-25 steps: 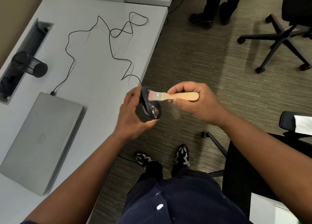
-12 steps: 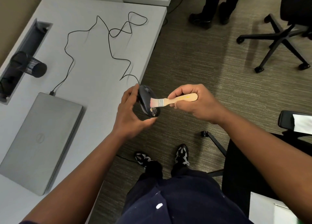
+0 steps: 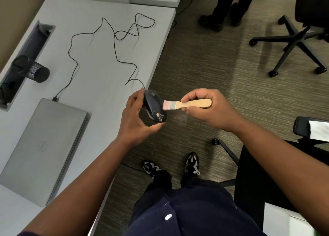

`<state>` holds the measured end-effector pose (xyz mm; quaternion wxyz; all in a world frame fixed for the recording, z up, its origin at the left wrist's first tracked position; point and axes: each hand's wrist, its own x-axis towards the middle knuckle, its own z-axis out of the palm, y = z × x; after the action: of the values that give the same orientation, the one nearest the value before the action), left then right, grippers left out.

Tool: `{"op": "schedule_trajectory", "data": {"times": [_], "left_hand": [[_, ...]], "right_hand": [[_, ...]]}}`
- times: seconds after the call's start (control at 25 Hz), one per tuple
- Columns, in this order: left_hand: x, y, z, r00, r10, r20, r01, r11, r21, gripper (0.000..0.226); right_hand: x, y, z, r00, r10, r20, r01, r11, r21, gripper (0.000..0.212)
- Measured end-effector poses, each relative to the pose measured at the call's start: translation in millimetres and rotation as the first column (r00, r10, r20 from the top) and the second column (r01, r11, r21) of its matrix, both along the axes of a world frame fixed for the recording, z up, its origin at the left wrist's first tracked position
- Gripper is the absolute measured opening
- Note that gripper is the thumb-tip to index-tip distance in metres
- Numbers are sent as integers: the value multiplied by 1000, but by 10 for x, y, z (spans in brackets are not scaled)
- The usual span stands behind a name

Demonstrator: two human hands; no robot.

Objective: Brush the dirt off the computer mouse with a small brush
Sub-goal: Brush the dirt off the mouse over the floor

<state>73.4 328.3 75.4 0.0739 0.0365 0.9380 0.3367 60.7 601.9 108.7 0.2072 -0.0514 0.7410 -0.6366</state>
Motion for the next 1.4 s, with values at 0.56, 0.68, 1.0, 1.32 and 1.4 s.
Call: {"op": "schedule_trajectory", "data": {"times": [0.56, 0.68, 1.0, 1.32, 1.4], "left_hand": [[-36, 15, 5, 999, 4, 43, -1, 999, -54, 127], [-34, 17, 2, 999, 7, 35, -5, 999, -47, 126], [-78, -17, -30, 999, 14, 48, -12, 999, -44, 129], [-87, 9, -40, 998, 26, 54, -24, 999, -48, 124], [-86, 10, -50, 998, 29, 61, -26, 999, -46, 123]], "right_hand": [[-14, -126, -76, 992, 71, 105, -64, 995, -73, 21], [-33, -76, -116, 992, 45, 118, -40, 998, -47, 22], [-46, 50, -184, 999, -17, 40, 13, 994, 107, 16], [-8, -68, -60, 994, 96, 47, -89, 987, -133, 24], [-22, -77, -77, 990, 119, 75, -111, 988, -112, 25]]}}
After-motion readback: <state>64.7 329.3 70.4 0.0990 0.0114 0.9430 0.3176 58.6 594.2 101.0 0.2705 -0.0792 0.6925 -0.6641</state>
